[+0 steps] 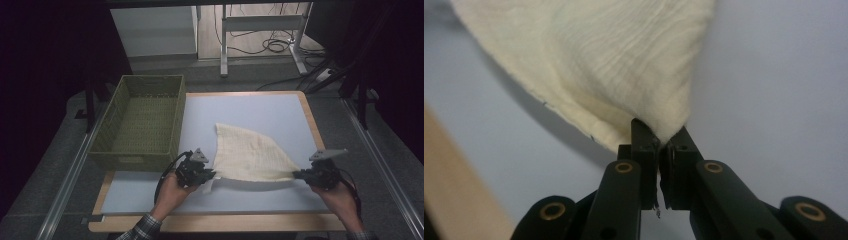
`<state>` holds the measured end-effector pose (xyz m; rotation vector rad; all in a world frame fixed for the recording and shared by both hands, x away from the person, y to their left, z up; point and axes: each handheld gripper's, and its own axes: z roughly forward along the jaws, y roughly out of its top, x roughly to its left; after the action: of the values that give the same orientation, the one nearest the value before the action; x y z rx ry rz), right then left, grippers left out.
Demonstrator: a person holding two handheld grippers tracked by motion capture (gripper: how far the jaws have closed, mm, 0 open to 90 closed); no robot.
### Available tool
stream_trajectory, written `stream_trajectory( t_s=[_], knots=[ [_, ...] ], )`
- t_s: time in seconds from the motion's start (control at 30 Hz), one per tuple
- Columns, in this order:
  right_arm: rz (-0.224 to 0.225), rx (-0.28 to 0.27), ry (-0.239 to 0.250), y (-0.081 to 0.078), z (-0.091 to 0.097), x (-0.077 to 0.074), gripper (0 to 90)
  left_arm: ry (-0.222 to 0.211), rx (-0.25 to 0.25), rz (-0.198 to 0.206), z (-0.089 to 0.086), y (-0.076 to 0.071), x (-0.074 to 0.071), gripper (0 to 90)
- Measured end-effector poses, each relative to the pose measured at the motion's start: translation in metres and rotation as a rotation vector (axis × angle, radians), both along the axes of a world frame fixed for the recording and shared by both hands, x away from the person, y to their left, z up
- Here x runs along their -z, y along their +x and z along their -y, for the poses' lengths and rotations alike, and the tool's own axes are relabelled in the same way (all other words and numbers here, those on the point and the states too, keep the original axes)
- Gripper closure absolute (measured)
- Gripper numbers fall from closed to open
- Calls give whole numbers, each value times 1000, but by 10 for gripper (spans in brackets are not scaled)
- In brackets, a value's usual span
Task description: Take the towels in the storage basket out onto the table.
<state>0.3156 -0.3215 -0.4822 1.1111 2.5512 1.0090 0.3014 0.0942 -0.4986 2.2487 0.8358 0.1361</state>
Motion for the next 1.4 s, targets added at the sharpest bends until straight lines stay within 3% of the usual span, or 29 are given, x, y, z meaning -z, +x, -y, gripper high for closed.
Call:
stream_trajectory(
  t_s=[0.13, 0.2, 0.33, 0.47, 0.6, 0.77, 0.9, 1.03, 1.1, 1.17, 1.27, 1.4],
  knots=[
    [-57, -33, 1, -24, -4, 16, 762, -3, -9, -6, -13, -16, 4, 779],
    [-37, -33, 5, -32, -2, 13, 694, 1, -41, 17, -17, -17, 2, 599],
    [14, 3, 9, -27, 6, -2, 643, -11, -71, 50, -12, -5, -4, 453],
    [46, 27, 5, -3, 2, -6, 641, 14, -87, 90, 6, 10, 4, 312],
    [64, 34, 7, 29, -14, -5, 644, 45, -107, 86, 17, 21, 22, 227],
    [90, 22, -9, 72, -44, -5, 644, 63, -141, 90, 18, 23, 39, 163],
    [96, 20, -18, 105, -69, -3, 600, 21, -149, 111, 14, 22, 47, 103],
    [57, 18, -39, 131, -89, 7, 568, 24, -148, 110, 14, 22, 47, 101],
    [16, 34, -78, 138, -95, 15, 689, 23, -148, 111, 14, 22, 47, 102],
    [-22, 28, -80, 139, -98, 20, 859, 23, -150, 115, 14, 21, 47, 103],
    [-4, 17, -92, 129, -103, 16, 880, 23, -151, 116, 14, 21, 47, 104],
    [66, -41, -52, 100, -117, -14, 879, 24, -150, 117, 14, 22, 47, 104]
  ],
)
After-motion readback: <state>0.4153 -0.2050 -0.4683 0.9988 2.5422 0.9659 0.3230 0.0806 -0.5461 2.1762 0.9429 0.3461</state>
